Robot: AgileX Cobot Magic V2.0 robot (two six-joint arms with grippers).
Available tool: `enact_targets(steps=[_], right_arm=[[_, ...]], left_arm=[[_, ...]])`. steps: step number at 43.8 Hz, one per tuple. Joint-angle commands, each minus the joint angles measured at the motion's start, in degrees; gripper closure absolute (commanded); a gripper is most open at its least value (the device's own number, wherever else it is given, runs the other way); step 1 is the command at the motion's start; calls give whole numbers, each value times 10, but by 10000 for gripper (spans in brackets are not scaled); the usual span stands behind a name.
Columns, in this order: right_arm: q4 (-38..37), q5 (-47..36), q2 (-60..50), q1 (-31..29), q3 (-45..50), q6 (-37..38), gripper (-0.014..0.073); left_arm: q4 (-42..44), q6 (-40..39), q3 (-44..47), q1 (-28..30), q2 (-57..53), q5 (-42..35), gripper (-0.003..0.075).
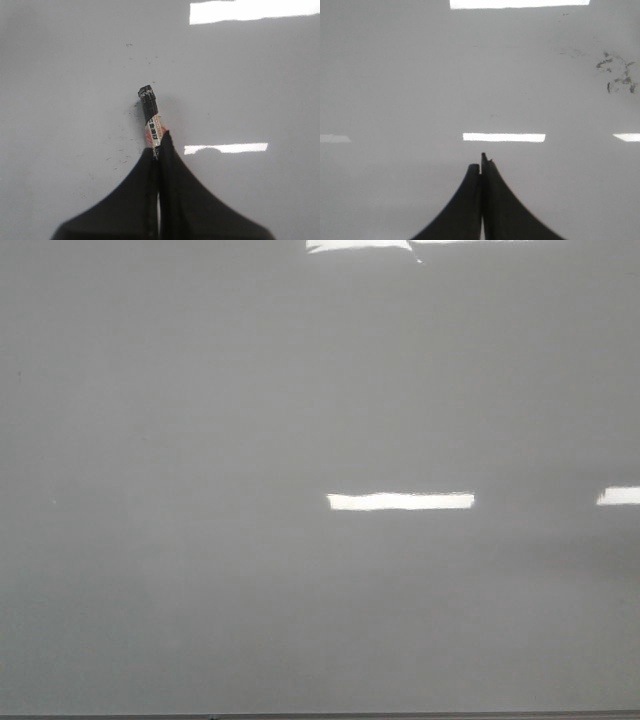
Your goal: Write number 7 on whiteboard
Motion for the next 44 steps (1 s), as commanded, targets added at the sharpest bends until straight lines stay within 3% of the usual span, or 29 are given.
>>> enact_targets(steps=[1, 28, 44], right_arm=[[0, -50, -11, -3, -2, -5, 662], [0, -50, -11, -3, -2, -5, 662], [0, -50, -11, -3, -9, -5, 662]], left_arm=[[-7, -1, 2, 1, -8, -51, 741], [-7, -1, 2, 1, -8, -52, 741], [-8, -1, -4, 1, -8, -136, 741]])
